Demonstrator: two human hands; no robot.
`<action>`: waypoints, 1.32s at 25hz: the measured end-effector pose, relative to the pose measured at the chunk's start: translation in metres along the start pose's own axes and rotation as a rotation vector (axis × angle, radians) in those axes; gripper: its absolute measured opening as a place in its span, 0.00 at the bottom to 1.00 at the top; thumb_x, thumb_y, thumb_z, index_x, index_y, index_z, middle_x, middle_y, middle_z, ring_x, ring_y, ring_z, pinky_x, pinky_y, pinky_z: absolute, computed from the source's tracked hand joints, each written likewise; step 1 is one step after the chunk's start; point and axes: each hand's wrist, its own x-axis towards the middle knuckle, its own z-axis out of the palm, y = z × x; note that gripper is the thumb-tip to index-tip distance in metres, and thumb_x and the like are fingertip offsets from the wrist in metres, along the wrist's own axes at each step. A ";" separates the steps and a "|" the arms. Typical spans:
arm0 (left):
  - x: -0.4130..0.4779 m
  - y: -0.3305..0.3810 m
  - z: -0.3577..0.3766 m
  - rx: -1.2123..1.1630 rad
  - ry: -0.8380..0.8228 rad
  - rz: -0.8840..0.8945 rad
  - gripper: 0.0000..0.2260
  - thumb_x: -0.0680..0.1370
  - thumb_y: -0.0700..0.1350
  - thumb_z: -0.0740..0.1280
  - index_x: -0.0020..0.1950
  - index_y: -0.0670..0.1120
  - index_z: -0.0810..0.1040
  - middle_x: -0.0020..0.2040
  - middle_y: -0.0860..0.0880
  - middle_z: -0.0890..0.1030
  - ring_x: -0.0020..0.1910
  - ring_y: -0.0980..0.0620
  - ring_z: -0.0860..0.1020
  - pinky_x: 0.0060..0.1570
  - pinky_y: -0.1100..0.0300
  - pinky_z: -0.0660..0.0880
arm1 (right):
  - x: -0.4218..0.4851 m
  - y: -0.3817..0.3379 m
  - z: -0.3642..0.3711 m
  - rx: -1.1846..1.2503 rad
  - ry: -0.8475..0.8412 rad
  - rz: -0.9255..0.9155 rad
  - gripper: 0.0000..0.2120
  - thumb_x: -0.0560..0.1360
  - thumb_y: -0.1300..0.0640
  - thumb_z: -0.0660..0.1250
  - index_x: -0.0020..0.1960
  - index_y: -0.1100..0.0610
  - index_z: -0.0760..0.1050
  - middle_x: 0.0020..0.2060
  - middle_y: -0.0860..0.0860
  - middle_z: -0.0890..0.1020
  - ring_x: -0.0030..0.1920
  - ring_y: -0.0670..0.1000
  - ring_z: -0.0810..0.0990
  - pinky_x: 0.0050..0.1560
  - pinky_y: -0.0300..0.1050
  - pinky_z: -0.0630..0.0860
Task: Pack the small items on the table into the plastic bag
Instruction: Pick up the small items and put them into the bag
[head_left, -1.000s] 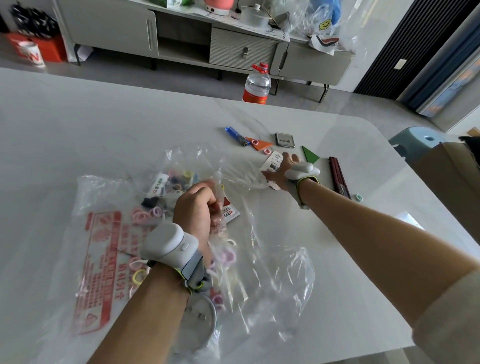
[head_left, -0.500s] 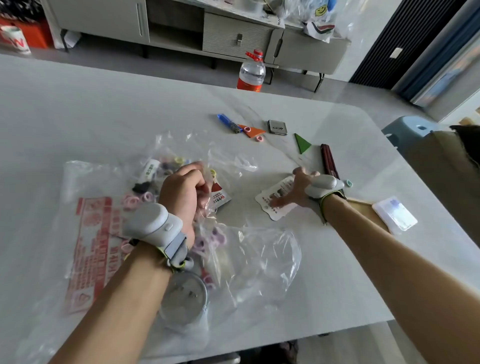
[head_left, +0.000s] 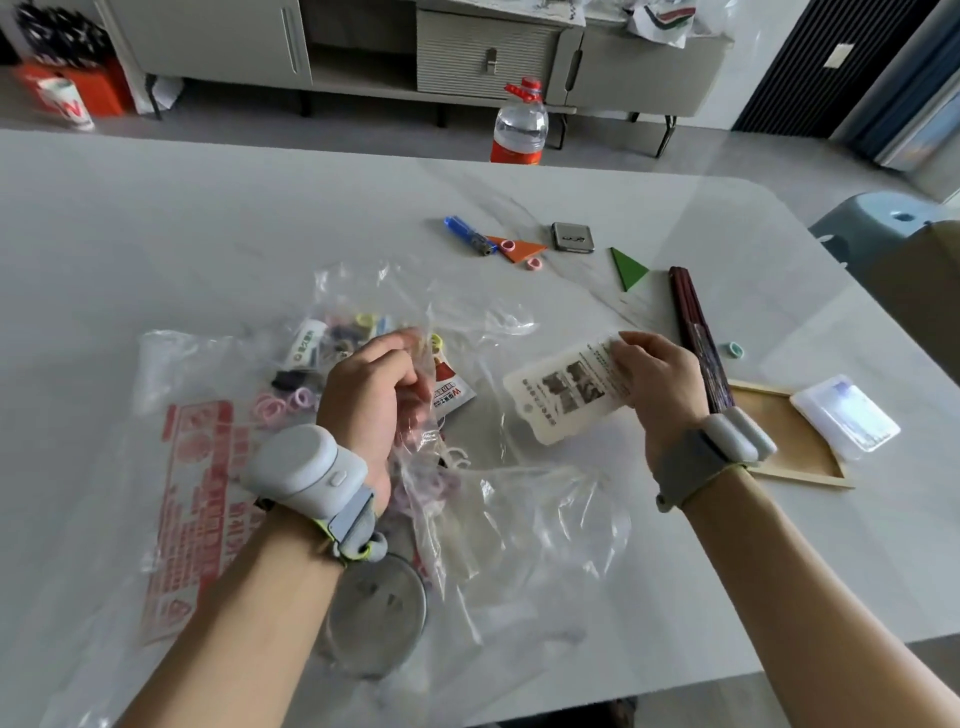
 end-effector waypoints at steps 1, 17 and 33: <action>0.000 0.001 0.002 -0.010 -0.004 -0.002 0.17 0.71 0.32 0.56 0.51 0.45 0.80 0.27 0.49 0.75 0.22 0.53 0.67 0.23 0.65 0.59 | -0.003 -0.003 0.000 -0.005 -0.002 -0.011 0.05 0.75 0.62 0.64 0.46 0.56 0.79 0.34 0.49 0.79 0.35 0.47 0.75 0.34 0.38 0.72; 0.000 0.005 -0.001 -0.008 -0.033 -0.023 0.26 0.68 0.27 0.55 0.59 0.46 0.79 0.31 0.47 0.77 0.24 0.51 0.71 0.23 0.65 0.66 | -0.058 -0.002 0.072 -0.432 -0.780 -0.329 0.08 0.75 0.60 0.67 0.40 0.62 0.81 0.27 0.53 0.73 0.31 0.48 0.68 0.35 0.45 0.70; 0.007 0.015 -0.010 -0.152 -0.020 -0.151 0.26 0.70 0.22 0.50 0.64 0.35 0.71 0.26 0.43 0.74 0.18 0.52 0.71 0.19 0.67 0.65 | 0.104 -0.051 0.085 -0.408 -0.294 -0.228 0.12 0.77 0.64 0.62 0.59 0.58 0.77 0.48 0.54 0.79 0.47 0.53 0.77 0.42 0.37 0.72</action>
